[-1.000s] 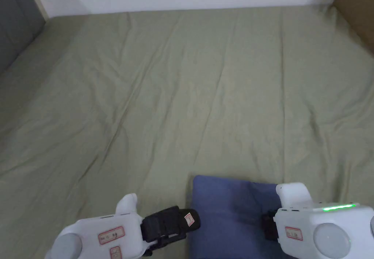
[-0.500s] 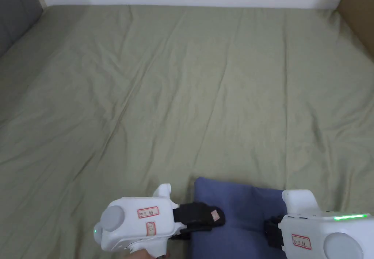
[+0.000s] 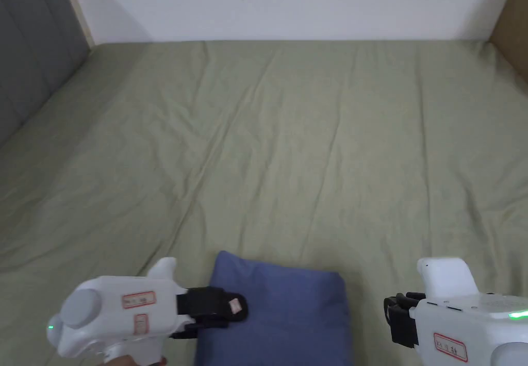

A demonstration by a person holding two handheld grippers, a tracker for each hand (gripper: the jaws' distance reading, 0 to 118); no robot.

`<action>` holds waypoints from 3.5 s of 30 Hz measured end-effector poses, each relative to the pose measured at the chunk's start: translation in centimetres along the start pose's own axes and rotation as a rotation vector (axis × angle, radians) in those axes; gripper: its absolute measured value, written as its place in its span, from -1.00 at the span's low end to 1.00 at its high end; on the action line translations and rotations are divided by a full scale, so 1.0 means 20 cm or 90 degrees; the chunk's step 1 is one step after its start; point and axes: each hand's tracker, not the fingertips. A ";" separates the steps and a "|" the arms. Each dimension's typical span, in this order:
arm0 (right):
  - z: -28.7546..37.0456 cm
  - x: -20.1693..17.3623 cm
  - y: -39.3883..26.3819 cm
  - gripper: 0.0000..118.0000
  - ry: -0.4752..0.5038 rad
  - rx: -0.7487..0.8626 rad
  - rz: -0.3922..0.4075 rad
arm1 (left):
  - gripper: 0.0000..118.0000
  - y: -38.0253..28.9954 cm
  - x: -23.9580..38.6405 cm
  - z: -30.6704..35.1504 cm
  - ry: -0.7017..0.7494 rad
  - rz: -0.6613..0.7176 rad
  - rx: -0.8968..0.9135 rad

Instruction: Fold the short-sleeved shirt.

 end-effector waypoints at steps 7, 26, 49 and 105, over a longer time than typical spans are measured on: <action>-0.06 -0.14 0.09 -0.96 0.032 0.025 0.019 | -0.46 0.26 -0.27 0.53 0.239 -0.015 0.058; -0.23 -0.14 0.11 -0.96 0.026 -0.041 0.023 | 0.47 0.71 -0.53 0.83 0.939 -0.289 0.016; 0.26 0.00 0.04 -0.96 0.047 0.123 -0.010 | -1.00 -0.18 0.89 0.51 0.486 -0.329 0.320; 0.90 -0.02 -0.02 0.98 -0.157 0.537 -0.010 | 0.91 -0.70 1.55 0.45 0.334 -0.439 0.593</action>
